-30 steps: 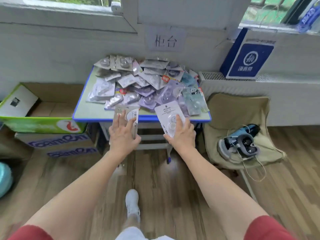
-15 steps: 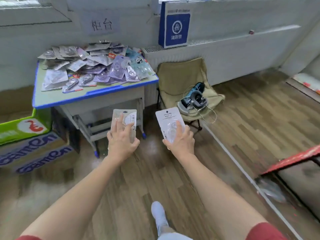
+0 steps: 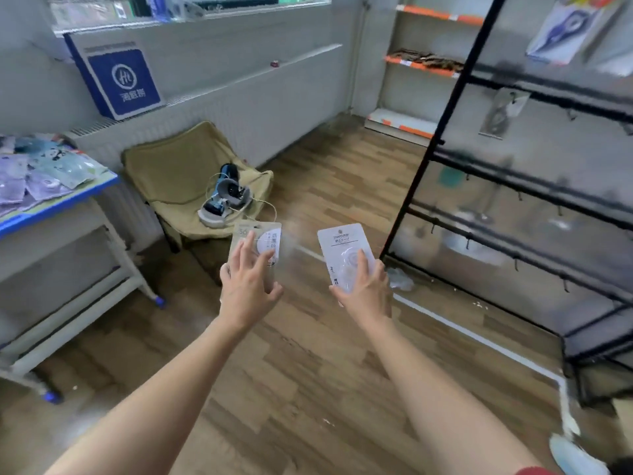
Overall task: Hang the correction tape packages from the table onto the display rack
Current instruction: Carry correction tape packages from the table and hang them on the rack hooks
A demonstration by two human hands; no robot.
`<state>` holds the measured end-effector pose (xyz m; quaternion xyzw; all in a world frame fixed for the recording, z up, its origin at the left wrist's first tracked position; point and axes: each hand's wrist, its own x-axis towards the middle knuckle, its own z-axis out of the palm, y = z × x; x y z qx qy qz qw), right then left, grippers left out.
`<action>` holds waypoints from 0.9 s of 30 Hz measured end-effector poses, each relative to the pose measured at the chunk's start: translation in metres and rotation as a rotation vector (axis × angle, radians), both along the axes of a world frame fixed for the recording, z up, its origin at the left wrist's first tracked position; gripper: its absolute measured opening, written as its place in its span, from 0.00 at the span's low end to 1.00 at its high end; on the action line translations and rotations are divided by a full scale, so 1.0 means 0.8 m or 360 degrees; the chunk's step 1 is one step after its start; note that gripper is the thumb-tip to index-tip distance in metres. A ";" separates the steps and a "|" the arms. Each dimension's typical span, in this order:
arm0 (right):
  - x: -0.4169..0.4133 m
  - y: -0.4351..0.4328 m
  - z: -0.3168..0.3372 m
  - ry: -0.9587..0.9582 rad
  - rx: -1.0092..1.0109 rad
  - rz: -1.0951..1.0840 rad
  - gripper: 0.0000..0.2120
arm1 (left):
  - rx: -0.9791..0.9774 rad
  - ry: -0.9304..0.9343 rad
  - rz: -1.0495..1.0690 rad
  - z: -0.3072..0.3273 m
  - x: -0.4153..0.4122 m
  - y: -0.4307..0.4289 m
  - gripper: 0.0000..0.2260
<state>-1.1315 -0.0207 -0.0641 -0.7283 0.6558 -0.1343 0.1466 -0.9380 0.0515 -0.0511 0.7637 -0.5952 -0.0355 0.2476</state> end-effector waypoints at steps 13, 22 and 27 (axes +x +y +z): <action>-0.385 -0.101 0.063 0.0007 -0.0220 -0.0492 0.41 | -0.0266 0.0061 -0.0458 0.055 -0.357 -0.176 0.25; -0.469 -0.208 0.066 0.0041 -0.0310 -0.0551 0.44 | -0.0342 -0.0005 -0.0541 0.064 -0.445 -0.293 0.28; -0.487 -0.306 0.067 0.0025 -0.0393 -0.0572 0.45 | -0.0377 -0.0003 -0.0606 0.066 -0.464 -0.399 0.28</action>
